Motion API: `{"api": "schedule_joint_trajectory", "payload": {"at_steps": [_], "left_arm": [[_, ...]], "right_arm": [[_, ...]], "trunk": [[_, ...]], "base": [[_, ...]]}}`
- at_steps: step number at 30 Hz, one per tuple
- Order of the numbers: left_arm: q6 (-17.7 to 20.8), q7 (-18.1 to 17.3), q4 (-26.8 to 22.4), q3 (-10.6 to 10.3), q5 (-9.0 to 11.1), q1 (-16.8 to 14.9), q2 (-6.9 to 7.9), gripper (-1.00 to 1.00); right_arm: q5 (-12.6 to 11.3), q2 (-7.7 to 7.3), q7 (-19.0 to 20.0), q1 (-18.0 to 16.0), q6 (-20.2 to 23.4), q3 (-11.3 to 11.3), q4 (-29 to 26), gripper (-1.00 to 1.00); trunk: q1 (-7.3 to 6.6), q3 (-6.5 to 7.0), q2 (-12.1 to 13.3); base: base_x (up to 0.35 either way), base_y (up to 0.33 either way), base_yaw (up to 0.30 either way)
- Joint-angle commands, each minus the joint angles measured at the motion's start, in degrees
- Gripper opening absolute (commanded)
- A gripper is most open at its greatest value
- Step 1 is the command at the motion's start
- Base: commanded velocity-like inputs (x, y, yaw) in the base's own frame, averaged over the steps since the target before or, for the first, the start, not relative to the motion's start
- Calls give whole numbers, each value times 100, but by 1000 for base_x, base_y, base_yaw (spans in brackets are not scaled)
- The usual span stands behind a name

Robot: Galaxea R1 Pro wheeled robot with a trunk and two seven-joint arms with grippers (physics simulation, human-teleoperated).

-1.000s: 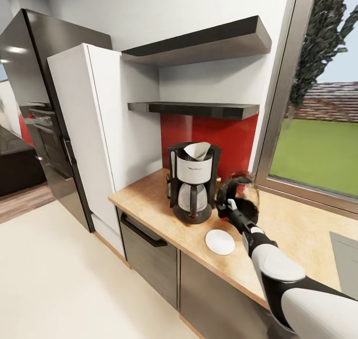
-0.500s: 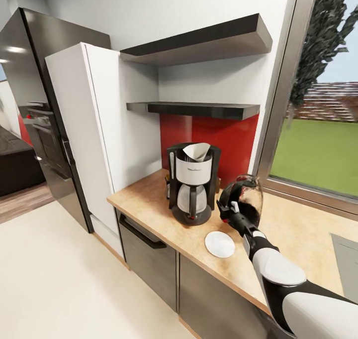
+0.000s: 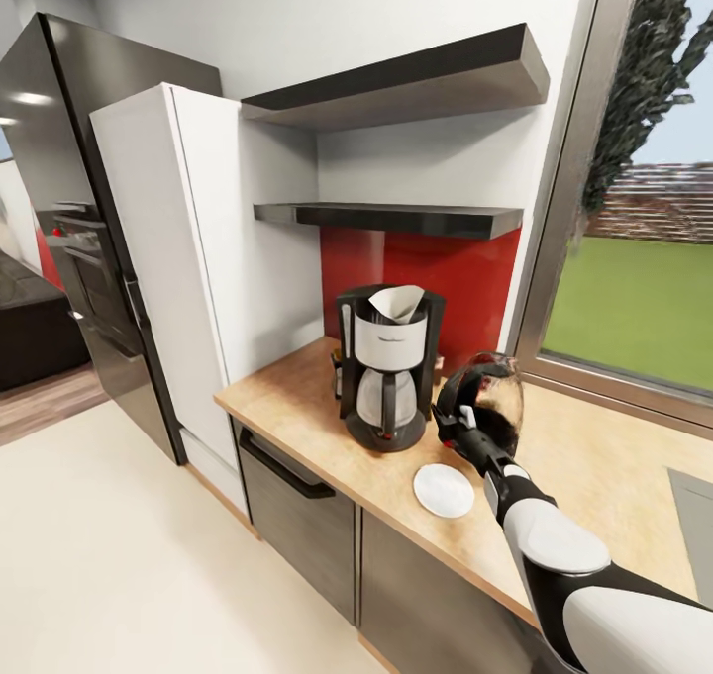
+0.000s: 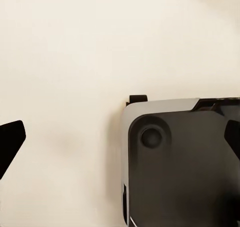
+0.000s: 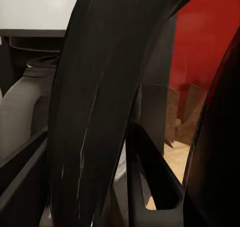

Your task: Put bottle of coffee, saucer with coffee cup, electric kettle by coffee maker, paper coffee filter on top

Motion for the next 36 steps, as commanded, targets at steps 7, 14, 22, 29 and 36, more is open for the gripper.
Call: {"api": "schedule_joint_trajectory", "payload": {"at_steps": [7, 14, 22, 29, 36], "left_arm": [[-24, -28, 4, 50, -51, -2, -1, 100], [-23, -28, 4, 50, -51, -2, -1, 100], [-24, -28, 4, 50, -51, -2, 2, 100], [-20, -28, 4, 50, -51, -2, 0, 100], [-24, -28, 4, 50, -51, -2, -1, 100]], "right_arm": [[-14, 6, 40, 25, -17, -44, -17, -100], [-15, 2, 40, 30, -17, -44, -38, -100], [-17, -2, 37, 32, -17, -44, -43, -100], [-16, -3, 33, 37, -17, -44, -44, -100], [-21, -3, 33, 39, -17, -44, -44, -100]], "trunk": [[3, -2, -6], [3, -2, -6], [3, -2, -6], [3, -2, -6], [3, -2, -6]], "base": [[20, 17, 0], [0, 0, 0], [16, 11, 0], [5, 4, 0], [0, 0, 0]]}}
